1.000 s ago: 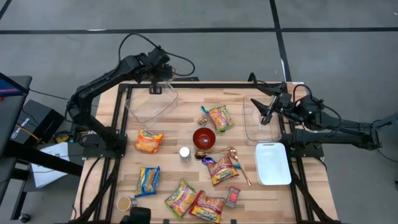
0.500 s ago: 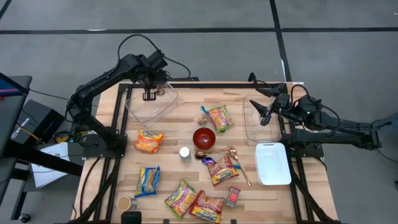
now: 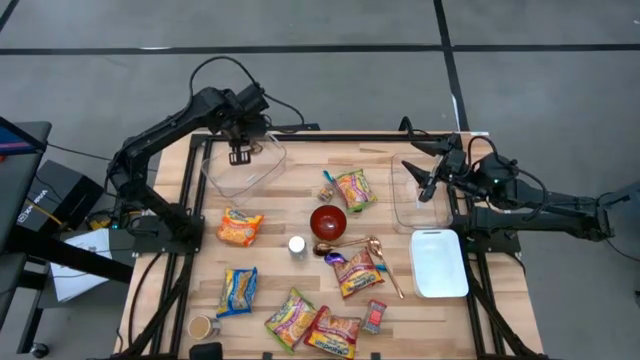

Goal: Pick & Place Food Item
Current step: Put the orange seasoning pack into the left transparent bin

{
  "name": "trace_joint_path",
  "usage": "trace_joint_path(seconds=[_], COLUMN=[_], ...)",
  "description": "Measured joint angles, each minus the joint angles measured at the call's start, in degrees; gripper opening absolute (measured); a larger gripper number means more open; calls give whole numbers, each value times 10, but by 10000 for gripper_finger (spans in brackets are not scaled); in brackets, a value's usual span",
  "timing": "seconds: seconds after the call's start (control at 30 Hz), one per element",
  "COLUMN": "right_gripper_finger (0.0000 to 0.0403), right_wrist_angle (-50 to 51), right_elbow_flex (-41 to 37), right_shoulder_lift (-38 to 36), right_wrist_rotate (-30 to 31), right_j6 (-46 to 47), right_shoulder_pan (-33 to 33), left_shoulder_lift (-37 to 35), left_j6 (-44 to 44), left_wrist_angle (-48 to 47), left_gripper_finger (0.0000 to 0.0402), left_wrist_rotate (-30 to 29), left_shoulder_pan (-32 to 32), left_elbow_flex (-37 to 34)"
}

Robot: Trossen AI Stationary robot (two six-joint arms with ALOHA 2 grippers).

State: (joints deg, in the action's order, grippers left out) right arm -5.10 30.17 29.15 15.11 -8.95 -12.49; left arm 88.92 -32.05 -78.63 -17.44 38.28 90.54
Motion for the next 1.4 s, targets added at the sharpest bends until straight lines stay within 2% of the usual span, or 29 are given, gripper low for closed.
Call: trace_joint_path(seconds=[0.3,0.73,0.9,1.1,1.4], right_gripper_finger=[265,265,265,265,265], right_wrist_angle=[0,0,1,0,-11], right_elbow_flex=[0,0,0,0,0], right_shoulder_lift=[0,0,0,0,0], right_wrist_rotate=[0,0,0,0,0], right_j6=[0,0,0,0,0], right_shoulder_pan=[0,0,0,0,0], left_shoulder_lift=[-2,-9,-31,-78,-104], left_j6=[81,171,178,178,145], left_wrist_angle=[-75,-72,-43,1,47], left_gripper_finger=[0,0,0,0,0], left_wrist_rotate=[21,23,24,24,42], left_shoulder_pan=[0,0,5,41,103], left_elbow_flex=[-11,-139,-188,-243,-271])
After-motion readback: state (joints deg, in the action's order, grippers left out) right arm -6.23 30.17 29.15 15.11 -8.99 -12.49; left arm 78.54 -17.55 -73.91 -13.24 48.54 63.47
